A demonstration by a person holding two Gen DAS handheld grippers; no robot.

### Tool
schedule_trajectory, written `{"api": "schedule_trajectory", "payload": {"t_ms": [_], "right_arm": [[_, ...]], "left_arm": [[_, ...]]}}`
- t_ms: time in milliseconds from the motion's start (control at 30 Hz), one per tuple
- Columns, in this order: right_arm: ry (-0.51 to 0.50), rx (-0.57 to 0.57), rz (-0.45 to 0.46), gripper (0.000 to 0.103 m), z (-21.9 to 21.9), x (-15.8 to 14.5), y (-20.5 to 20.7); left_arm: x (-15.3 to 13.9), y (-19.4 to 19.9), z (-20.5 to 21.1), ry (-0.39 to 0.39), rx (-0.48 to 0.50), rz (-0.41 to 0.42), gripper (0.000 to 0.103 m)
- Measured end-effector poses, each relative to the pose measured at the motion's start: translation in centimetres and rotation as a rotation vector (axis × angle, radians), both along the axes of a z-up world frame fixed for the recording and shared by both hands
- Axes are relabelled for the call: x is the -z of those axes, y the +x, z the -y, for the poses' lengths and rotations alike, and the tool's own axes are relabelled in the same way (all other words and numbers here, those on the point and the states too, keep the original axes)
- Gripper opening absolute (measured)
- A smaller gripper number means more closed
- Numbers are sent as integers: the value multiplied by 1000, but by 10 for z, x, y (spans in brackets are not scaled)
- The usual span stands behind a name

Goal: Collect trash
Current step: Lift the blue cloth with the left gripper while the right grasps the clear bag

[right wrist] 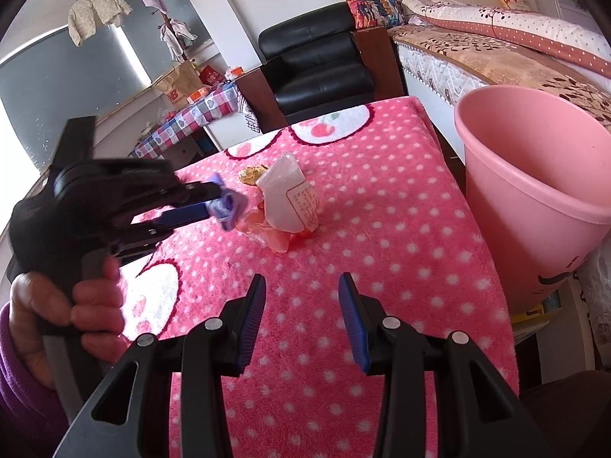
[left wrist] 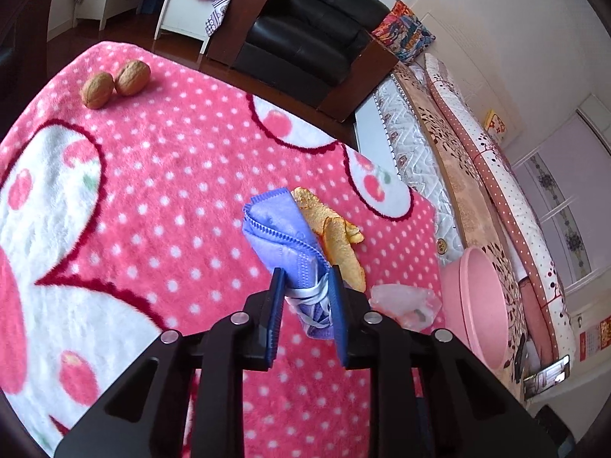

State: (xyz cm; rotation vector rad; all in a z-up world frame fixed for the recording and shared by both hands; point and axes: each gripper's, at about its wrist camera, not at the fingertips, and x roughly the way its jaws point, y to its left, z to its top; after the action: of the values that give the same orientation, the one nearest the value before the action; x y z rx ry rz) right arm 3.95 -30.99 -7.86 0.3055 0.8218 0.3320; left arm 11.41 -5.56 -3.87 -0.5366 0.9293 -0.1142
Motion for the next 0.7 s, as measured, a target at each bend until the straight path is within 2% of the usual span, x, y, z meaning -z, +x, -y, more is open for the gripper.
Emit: {"api": "schedule_trajectory", "payload": {"t_ms": [200,367,600,700], "right_arm": [[-8,8,-19,39,1,2,3],[-29,8,-20,39,-2,3,5],[-41,10,-36,39,-6,3,6],[-46,9,-38,39,-7,4,7]], "left_arm": [[-11,-35,-21,116,66,63,22],[-9,-57,-29,206,100,83,22],[1,-69,-28,270,141,96,22],[8,-67,-26,272,155,81,22]]}}
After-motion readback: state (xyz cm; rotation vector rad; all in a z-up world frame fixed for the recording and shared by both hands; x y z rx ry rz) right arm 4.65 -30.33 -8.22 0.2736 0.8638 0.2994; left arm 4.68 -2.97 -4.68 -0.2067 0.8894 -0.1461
